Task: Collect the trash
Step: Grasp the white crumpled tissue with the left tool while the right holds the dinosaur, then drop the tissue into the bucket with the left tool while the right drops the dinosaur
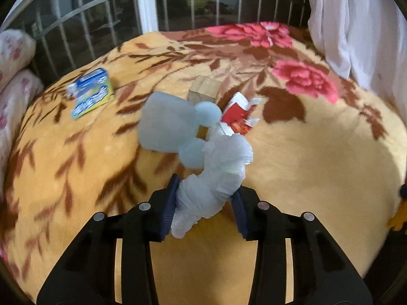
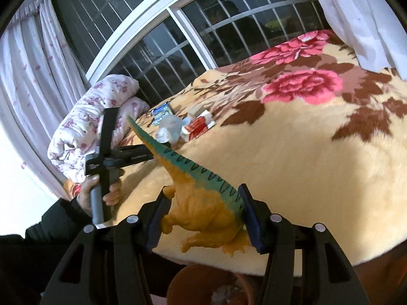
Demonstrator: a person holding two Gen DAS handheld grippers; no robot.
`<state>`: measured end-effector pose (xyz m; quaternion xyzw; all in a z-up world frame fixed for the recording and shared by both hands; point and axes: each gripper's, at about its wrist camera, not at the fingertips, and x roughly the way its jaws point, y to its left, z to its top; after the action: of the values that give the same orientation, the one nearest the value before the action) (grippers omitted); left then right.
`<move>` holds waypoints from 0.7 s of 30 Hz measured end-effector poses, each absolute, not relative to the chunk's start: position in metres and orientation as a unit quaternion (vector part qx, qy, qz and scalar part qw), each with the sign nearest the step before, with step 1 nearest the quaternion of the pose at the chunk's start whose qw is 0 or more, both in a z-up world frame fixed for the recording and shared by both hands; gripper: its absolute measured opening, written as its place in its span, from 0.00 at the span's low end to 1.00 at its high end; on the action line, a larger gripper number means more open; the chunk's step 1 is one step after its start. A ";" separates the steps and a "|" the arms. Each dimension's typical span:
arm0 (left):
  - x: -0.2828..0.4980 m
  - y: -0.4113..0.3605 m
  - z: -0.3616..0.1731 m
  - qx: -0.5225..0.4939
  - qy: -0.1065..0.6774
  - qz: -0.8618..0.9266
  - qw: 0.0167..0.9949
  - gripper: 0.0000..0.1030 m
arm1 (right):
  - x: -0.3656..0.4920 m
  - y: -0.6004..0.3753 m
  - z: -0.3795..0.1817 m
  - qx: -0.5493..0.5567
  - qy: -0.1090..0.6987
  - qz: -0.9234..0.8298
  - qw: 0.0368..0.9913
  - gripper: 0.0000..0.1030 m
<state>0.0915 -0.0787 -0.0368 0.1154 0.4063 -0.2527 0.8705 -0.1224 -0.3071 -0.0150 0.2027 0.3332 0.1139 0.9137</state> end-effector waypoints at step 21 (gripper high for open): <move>-0.138 -0.014 -0.057 0.096 0.402 -0.278 0.867 0.38 | -0.209 -0.210 -0.052 0.096 0.412 0.145 0.894 0.52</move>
<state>-0.1380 -0.0138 -0.0575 0.0963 0.4020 -0.2777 0.8672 -0.2094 -0.2102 -0.0522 0.0955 0.4122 0.1454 0.8943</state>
